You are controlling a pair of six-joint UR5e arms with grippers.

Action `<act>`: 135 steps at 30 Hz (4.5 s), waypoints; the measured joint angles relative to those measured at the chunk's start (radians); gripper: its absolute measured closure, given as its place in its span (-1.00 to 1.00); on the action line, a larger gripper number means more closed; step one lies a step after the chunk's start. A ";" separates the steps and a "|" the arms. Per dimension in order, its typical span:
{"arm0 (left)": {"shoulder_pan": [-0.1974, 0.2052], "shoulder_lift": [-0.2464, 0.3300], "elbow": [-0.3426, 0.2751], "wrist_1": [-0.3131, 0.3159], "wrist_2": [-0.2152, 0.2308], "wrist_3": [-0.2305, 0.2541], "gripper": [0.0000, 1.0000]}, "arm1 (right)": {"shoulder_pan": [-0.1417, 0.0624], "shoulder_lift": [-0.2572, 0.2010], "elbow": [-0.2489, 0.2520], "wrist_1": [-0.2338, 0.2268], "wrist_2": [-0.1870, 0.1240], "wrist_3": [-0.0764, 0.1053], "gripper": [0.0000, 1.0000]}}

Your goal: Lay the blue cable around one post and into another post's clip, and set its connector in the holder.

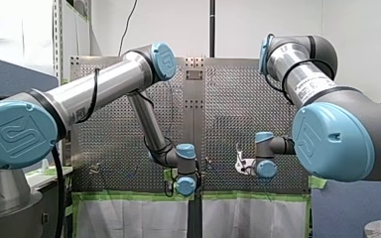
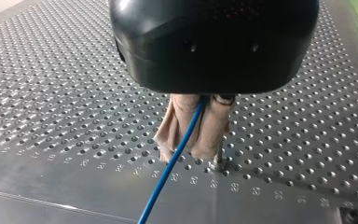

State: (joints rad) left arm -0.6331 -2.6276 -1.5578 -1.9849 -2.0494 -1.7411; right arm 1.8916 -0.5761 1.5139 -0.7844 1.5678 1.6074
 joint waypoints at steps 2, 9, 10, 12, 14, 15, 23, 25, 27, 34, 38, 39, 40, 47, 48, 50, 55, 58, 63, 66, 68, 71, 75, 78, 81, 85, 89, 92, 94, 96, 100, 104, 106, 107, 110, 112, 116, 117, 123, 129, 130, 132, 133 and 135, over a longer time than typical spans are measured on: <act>0.000 0.000 0.008 -0.001 0.006 -0.014 0.81 | -0.002 0.000 -0.005 0.001 0.000 0.000 0.98; 0.004 -0.002 0.044 -0.027 -0.009 0.005 0.81 | -0.009 0.000 -0.011 0.006 0.002 -0.005 0.98; 0.006 -0.004 0.051 -0.035 -0.014 0.014 0.81 | -0.010 0.000 -0.011 0.009 0.003 -0.005 0.98; 0.010 -0.005 0.059 -0.051 -0.019 0.027 0.81 | -0.014 0.000 -0.010 0.012 0.009 -0.005 0.98; 0.016 -0.006 0.064 -0.067 -0.024 0.038 0.81 | -0.017 0.000 -0.011 0.012 0.014 -0.004 0.98; 0.019 -0.006 0.065 -0.072 -0.026 0.042 0.81 | -0.018 0.000 -0.011 0.012 0.016 -0.003 0.98; 0.045 -0.008 0.069 -0.081 -0.027 0.049 0.81 | -0.037 0.000 -0.011 0.011 0.053 -0.002 0.98; 0.051 -0.008 0.070 -0.081 -0.027 0.049 0.81 | -0.040 0.000 -0.011 0.010 0.060 -0.002 0.98; 0.054 -0.008 0.070 -0.078 -0.026 0.050 0.81 | -0.044 0.000 -0.011 0.004 0.063 -0.001 0.98; 0.059 -0.007 0.071 -0.049 -0.030 0.055 0.81 | -0.054 0.000 -0.015 -0.024 0.060 0.002 0.98; 0.059 -0.007 0.080 -0.044 -0.030 0.046 0.87 | -0.058 0.000 -0.026 -0.025 0.058 0.001 0.98; 0.059 -0.007 0.083 -0.044 -0.032 0.046 0.87 | -0.059 0.000 -0.027 -0.026 0.057 0.001 0.98; 0.060 -0.008 0.086 -0.044 -0.037 0.048 0.87 | -0.060 0.000 -0.028 -0.028 0.056 0.000 0.98; 0.060 -0.008 0.107 -0.053 -0.078 0.089 0.87 | -0.073 0.000 -0.031 -0.051 0.053 -0.002 0.98; 0.061 -0.008 0.107 -0.053 -0.080 0.091 0.87 | -0.074 0.000 -0.031 -0.052 0.053 -0.002 0.98; 0.062 -0.008 0.108 -0.056 -0.082 0.091 0.87 | -0.076 0.000 -0.031 -0.052 0.052 -0.002 0.98; 0.062 -0.007 0.108 -0.084 -0.068 0.064 0.16 | -0.077 0.000 -0.031 -0.048 0.052 -0.003 0.98; 0.064 -0.007 0.108 -0.109 -0.045 0.054 -0.47 | -0.077 0.000 -0.030 -0.041 0.052 -0.003 0.98; 0.068 -0.006 0.108 -0.148 -0.006 0.063 -1.00 | -0.078 0.000 -0.030 -0.030 0.052 -0.003 0.98; 0.069 -0.005 0.102 -0.171 0.017 0.082 -1.00 | -0.078 0.000 -0.030 -0.025 0.052 -0.003 0.98; 0.068 -0.005 0.097 -0.188 0.033 0.097 -1.00 | -0.078 0.001 -0.030 -0.023 0.052 -0.003 0.98; 0.061 0.000 0.090 -0.212 0.057 0.121 -1.00 | -0.078 0.001 -0.030 -0.021 0.049 -0.001 0.98; 0.054 0.022 0.065 -0.245 0.090 0.154 -1.00 | -0.078 0.001 -0.030 -0.020 0.042 0.001 0.98; 0.047 0.046 0.041 -0.271 0.116 0.179 -1.00 | -0.078 0.001 -0.030 -0.018 0.040 0.002 0.98; 0.038 0.072 0.015 -0.297 0.142 0.206 -1.00 | -0.078 0.001 -0.030 -0.017 0.037 0.003 0.98; 0.019 0.110 -0.023 -0.335 0.180 0.242 -1.00 | -0.078 0.001 -0.030 -0.015 0.033 0.007 0.98; 0.002 0.142 -0.055 -0.367 0.204 0.256 -1.00 | -0.080 0.001 -0.030 -0.009 0.032 0.010 0.98; -0.010 0.169 -0.073 -0.393 0.210 0.258 -1.00 | -0.080 0.001 -0.030 -0.008 0.027 0.011 0.98; -0.015 0.186 -0.078 -0.411 0.211 0.259 -1.00 | -0.081 0.002 -0.030 -0.009 0.024 0.012 0.98; -0.018 0.202 -0.080 -0.427 0.211 0.259 -1.00 | -0.081 0.002 -0.030 -0.009 0.021 0.014 0.98; -0.023 0.235 -0.081 -0.462 0.211 0.258 -1.00 | -0.081 0.003 -0.030 -0.010 0.019 0.015 0.98; -0.026 0.246 -0.081 -0.493 0.211 0.258 -1.00 | -0.081 0.005 -0.030 -0.010 0.017 0.016 0.98; -0.029 0.248 -0.082 -0.512 0.211 0.258 -1.00 | -0.081 0.006 -0.030 -0.010 0.016 0.016 0.98; -0.030 0.248 -0.082 -0.519 0.211 0.258 -1.00 | -0.081 0.005 -0.030 -0.010 0.015 0.016 0.98; -0.033 0.248 -0.082 -0.532 0.211 0.257 -1.00 | -0.081 0.006 -0.030 -0.008 0.012 0.018 0.98; -0.034 0.248 -0.082 -0.535 0.211 0.257 -1.00 | -0.081 0.007 -0.030 -0.008 0.011 0.018 0.98; -0.034 0.248 -0.082 -0.537 0.209 0.255 -1.00 | -0.081 0.008 -0.030 -0.008 0.011 0.019 0.98; -0.034 0.248 -0.082 -0.537 0.208 0.255 -1.00 | -0.081 0.008 -0.030 -0.009 0.011 0.019 0.98; -0.035 0.248 -0.082 -0.535 0.218 0.247 -1.00 | -0.081 0.010 -0.030 -0.011 0.011 0.019 0.98; -0.039 0.248 -0.082 -0.533 0.228 0.237 -1.00 | -0.082 0.010 -0.030 -0.012 0.011 0.019 0.98; -0.040 0.248 -0.082 -0.532 0.229 0.234 -1.00 | -0.082 0.010 -0.030 -0.012 0.011 0.019 0.98; -0.041 0.248 -0.082 -0.531 0.229 0.231 -1.00 | -0.081 0.010 -0.030 -0.012 0.011 0.019 0.98; -0.042 0.248 -0.082 -0.531 0.229 0.229 -1.00 | -0.082 0.010 -0.030 -0.012 0.011 0.019 0.98; -0.044 0.248 -0.082 -0.529 0.229 0.225 -1.00 | -0.082 0.010 -0.030 -0.012 0.011 0.019 0.98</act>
State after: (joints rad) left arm -0.6770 -2.3795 -1.6395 -2.5137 -1.8200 -1.5161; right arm 1.8099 -0.5660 1.4842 -0.7963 1.5787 1.6263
